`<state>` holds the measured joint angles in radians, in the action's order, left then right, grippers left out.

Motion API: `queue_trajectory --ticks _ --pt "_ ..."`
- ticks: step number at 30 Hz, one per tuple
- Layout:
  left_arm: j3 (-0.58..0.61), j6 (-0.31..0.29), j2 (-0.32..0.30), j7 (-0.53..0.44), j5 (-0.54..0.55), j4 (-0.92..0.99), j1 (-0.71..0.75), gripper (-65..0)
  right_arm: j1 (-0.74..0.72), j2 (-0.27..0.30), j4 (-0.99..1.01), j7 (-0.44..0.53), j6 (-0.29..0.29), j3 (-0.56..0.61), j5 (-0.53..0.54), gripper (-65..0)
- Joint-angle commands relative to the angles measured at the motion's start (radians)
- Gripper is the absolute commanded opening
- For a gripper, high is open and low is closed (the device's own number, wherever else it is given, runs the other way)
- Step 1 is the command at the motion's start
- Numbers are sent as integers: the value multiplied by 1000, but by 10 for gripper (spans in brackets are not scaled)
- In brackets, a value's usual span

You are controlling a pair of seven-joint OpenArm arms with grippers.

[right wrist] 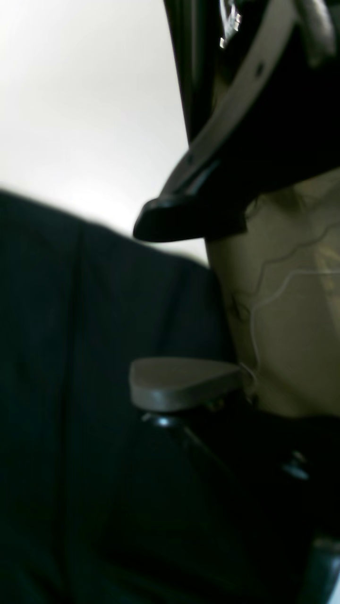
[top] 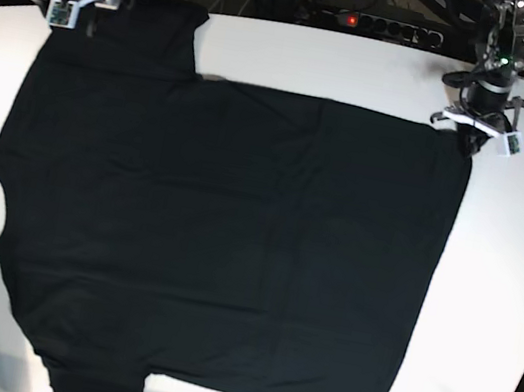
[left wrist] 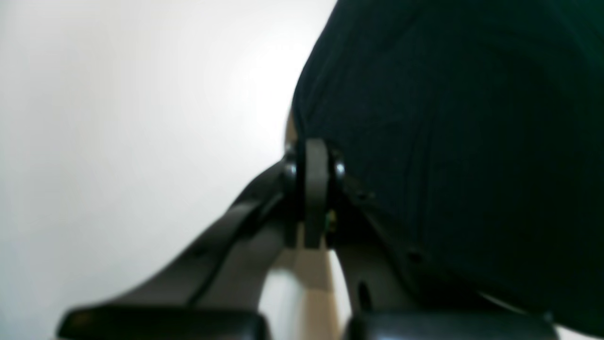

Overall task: Fold the T-shirt properly
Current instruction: 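Grasp the black T-shirt's shoulder corners with both grippers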

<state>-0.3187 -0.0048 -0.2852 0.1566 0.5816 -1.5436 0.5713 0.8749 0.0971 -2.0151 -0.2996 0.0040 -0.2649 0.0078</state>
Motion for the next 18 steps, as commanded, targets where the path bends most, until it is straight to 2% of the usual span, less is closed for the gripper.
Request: queue_trajectory --ticks 1,2,5,12,14,18 --pt "-1 -2 -9 25 2 -10 20 -649 4 6 -13 20 9 -14 -1 -248" --pt "-1 -2 -9 25 2 -13 25 -649 -7 6 -5 20 27 -24 -1 -248" --pt "-1 -2 -9 25 2 -18 34 -649 -72 -4 38 1 144 -95 -1 -248" --pt "-1 -2 -6 19 2 -18 52 -649 -254 -58 104 -194 402 -270 -1 -248" --pt "-1 -2 -4 19 2 -18 54 -649 -294 -59 113 -226 442 -313 -1 -248" --pt "-23 -2 -4 19 2 -27 74 -649 -319 -50 152 -249 448 -339 -1 -248"
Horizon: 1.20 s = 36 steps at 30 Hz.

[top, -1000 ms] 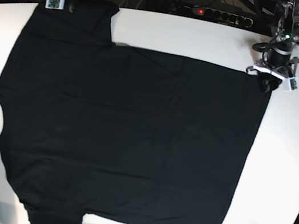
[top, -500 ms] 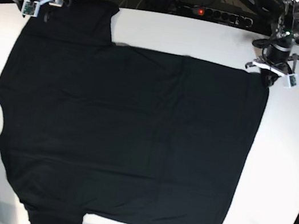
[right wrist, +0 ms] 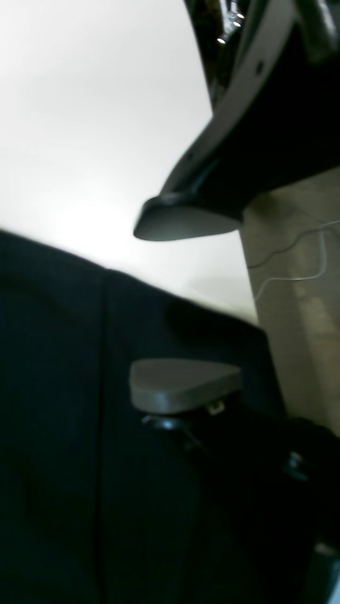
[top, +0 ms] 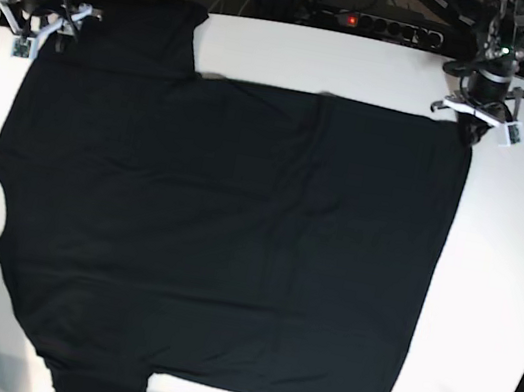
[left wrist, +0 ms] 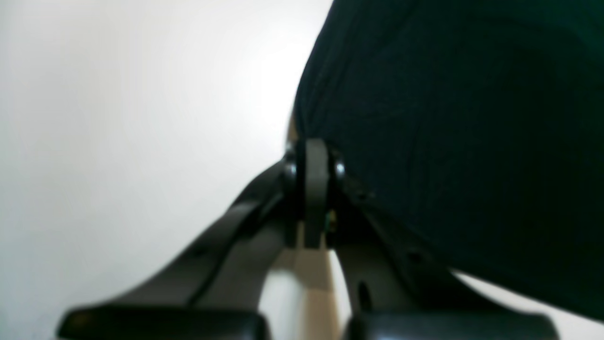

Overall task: Fold the T-shirt properly
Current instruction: 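Grasp the black T-shirt's shoulder corners with both grippers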

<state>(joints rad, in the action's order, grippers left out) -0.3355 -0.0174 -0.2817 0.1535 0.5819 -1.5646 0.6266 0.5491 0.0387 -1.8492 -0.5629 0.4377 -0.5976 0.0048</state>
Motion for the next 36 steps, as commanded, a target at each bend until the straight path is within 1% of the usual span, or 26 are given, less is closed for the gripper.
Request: queue_trajectory --ticks 1,6,15,20,21,22,25,26,28,30,32,33,36 --pt "-20 10 -3 27 0 -13 22 -649 7 17 -7 16 14 -3 2 -248" --pt "-44 10 -3 27 2 -52 46 -649 9 23 41 19 14 0 2 -248" --pt "-47 10 -3 27 2 -56 51 -649 7 25 101 22 14 1 2 -249" --pt "-47 10 -3 27 0 -52 52 -649 -8 26 131 22 16 3 2 -265" --pt "-47 10 -3 27 0 -52 52 -649 -7 26 135 22 17 3 2 -281" --pt "-47 10 -3 27 0 -52 52 -649 -7 33 135 22 33 3 2 -306" --pt "-47 10 -3 27 0 -53 54 -649 -10 39 136 13 155 -6 2 -398" --pt "-47 10 -3 27 0 -55 54 -649 -11 37 136 13 188 -9 -1 -431" --pt "-49 10 -3 27 0 -56 60 -649 -11 36 133 13 230 -31 -1 -494" --pt "-49 12 -3 25 0 -63 60 -649 -13 33 125 13 244 -57 -1 -555" --pt "-49 12 -3 25 0 -63 60 -649 -13 34 110 13 247 -66 -1 -632" --pt "-49 12 -3 25 0 -63 60 -649 -13 36 101 13 247 -68 -1 -650" --pt "-49 12 -3 27 2 -78 60 -649 -13 37 66 13 247 -74 -1 -650"
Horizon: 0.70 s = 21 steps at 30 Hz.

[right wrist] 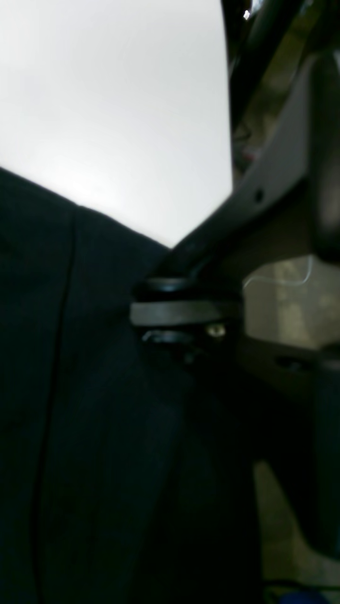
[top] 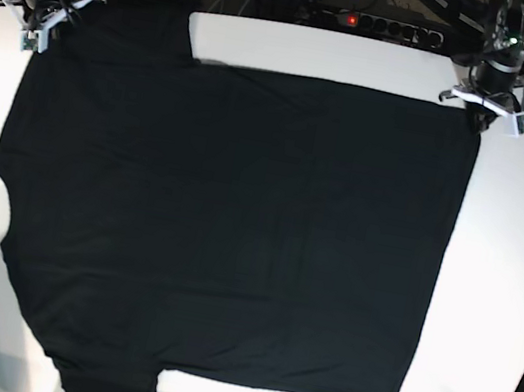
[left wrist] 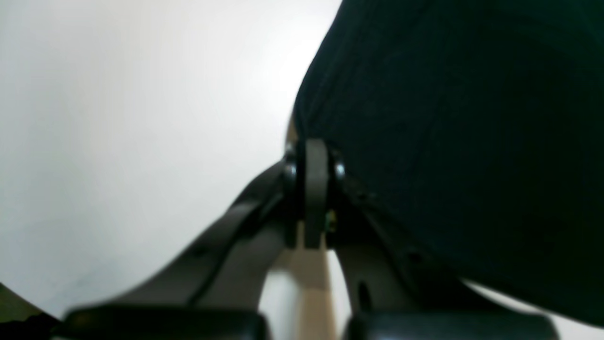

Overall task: Fold the T-shirt properly
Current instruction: 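Grasp the black T-shirt's shoulder corners with both grippers, then pull the shoulder edge toward the robot with both grippers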

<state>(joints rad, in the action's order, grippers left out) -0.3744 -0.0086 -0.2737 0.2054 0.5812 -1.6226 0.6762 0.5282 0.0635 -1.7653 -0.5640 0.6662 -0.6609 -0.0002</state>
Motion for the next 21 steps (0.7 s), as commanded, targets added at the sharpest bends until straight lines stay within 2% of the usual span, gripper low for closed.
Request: queue_trajectory --ticks 1,13,15,18,21 --pt "-10 3 -11 -25 3 -28 10 -649 8 12 -34 14 19 -10 4 -650" --pt "-27 12 -6 -24 -2 -137 24 -649 14 9 -147 9 19 -10 4 -650" --pt "-41 12 1 -24 -5 -137 26 -649 17 12 -143 -31 20 -10 4 -650" --pt "-71 6 23 -24 -5 -132 26 -649 17 14 -141 -78 22 -10 6 -570" --pt "-91 5 32 -24 -5 -132 26 -649 16 9 -140 -83 22 -10 6 -438"
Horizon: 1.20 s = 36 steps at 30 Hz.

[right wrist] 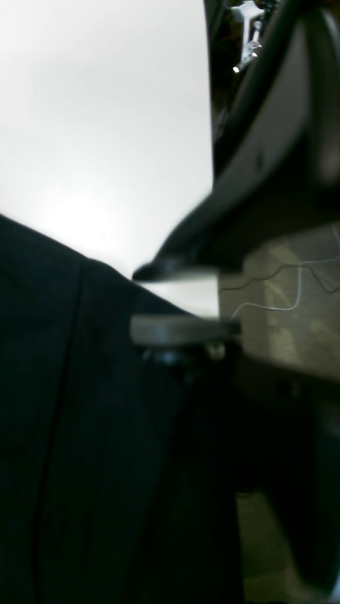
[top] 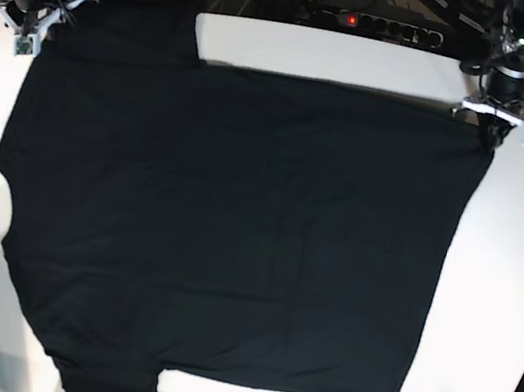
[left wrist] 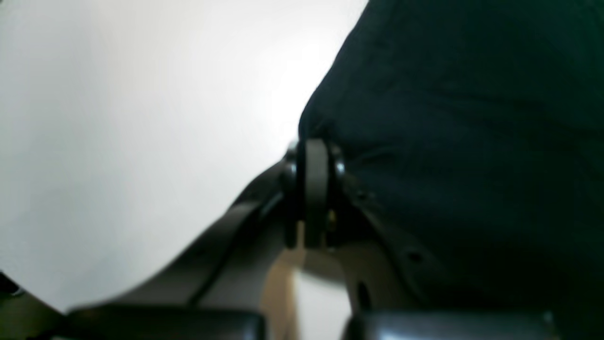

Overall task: Fold the T-shirt properly
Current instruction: 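Pull the shoulder edge toward the robot with both grippers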

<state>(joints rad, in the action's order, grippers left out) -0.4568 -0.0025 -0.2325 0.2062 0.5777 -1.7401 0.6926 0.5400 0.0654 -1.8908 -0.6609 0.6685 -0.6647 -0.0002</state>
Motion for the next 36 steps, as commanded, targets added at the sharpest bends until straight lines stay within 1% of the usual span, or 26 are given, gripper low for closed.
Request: queue_trajectory --ticks 1,2,3,8,14,20,24,25,27,29,32,33,36 --pt "-12 -1 -9 -24 -2 -14 9 -649 4 7 -14 14 20 -7 6 -402" --pt "-10 -1 -9 -24 -2 -14 9 -649 1 7 -13 10 29 -7 6 -376" --pt "-10 -1 -9 -24 -2 -16 9 -649 -1 7 -11 7 30 -7 6 -365" --pt "-10 -1 -3 -24 -3 -18 9 -649 -4 -3 33 7 30 -25 6 -360" --pt "-10 -1 -3 -24 -3 -16 9 -649 -4 -3 110 7 30 -25 6 -359" --pt "-10 -1 -3 -24 -3 -14 9 -649 -19 -3 141 7 30 -23 7 -362" --pt "-10 -1 -3 -24 -3 -13 11 -649 -33 1 213 7 30 -23 7 -366" --pt "-10 -1 -3 -24 -3 -13 11 -649 -33 11 230 7 30 -23 7 -377" --pt "-10 -1 -3 -24 -3 -13 19 -649 -34 23 267 7 30 -20 7 -427" --pt "-10 -1 -3 -24 -3 -18 22 -649 -50 26 293 7 30 -23 7 -499" --pt "-10 -1 -3 -24 -3 -18 23 -649 -57 26 302 7 30 -46 4 -635" --pt "-10 -1 -3 -24 -3 -18 23 -649 -60 24 299 7 30 -63 4 -650" --pt "-10 0 -3 -24 -3 -18 23 -649 -62 23 282 7 30 -94 6 -650"
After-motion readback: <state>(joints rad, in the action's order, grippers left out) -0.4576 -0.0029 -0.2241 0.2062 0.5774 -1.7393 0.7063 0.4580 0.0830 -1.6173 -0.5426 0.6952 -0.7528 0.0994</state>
